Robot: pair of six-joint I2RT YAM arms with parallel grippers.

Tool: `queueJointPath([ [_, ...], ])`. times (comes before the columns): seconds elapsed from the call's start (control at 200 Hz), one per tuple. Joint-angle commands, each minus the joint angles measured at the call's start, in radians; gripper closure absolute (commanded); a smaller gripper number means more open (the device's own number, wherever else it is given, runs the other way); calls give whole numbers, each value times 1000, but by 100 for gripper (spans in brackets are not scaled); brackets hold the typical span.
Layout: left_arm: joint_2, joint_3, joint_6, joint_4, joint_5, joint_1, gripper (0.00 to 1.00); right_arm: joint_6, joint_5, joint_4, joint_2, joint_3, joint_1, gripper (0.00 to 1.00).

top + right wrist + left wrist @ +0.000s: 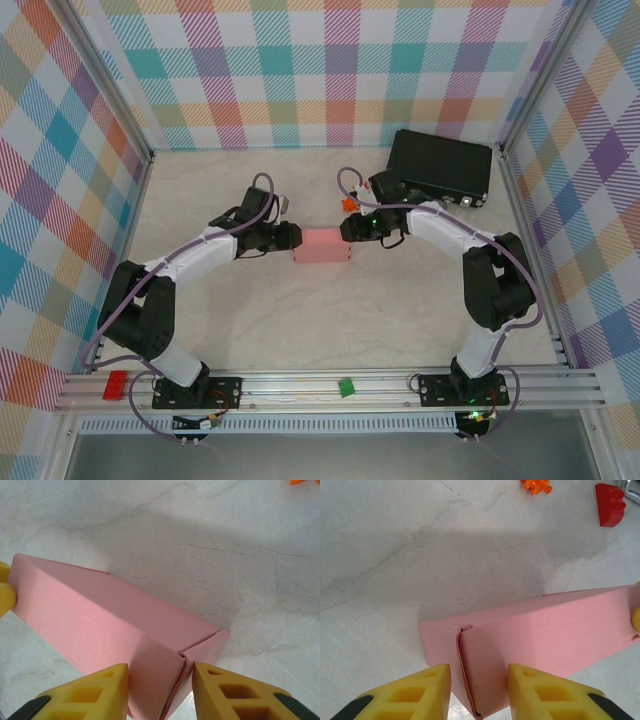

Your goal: Fold the paper box

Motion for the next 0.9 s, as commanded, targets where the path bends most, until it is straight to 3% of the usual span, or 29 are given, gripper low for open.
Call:
queueJointPath([
  [0.0,-16,-64,13,-10,32,10,67,4,31,-48,-6,-74,26,62],
  [0.69,-236,-421,53,360,82,-11,70,31,65,197,-202,-369,95,62],
  [0.895,-249,-442,61,361,66,-11,70,41,82,201,-210,-384,96,62],
])
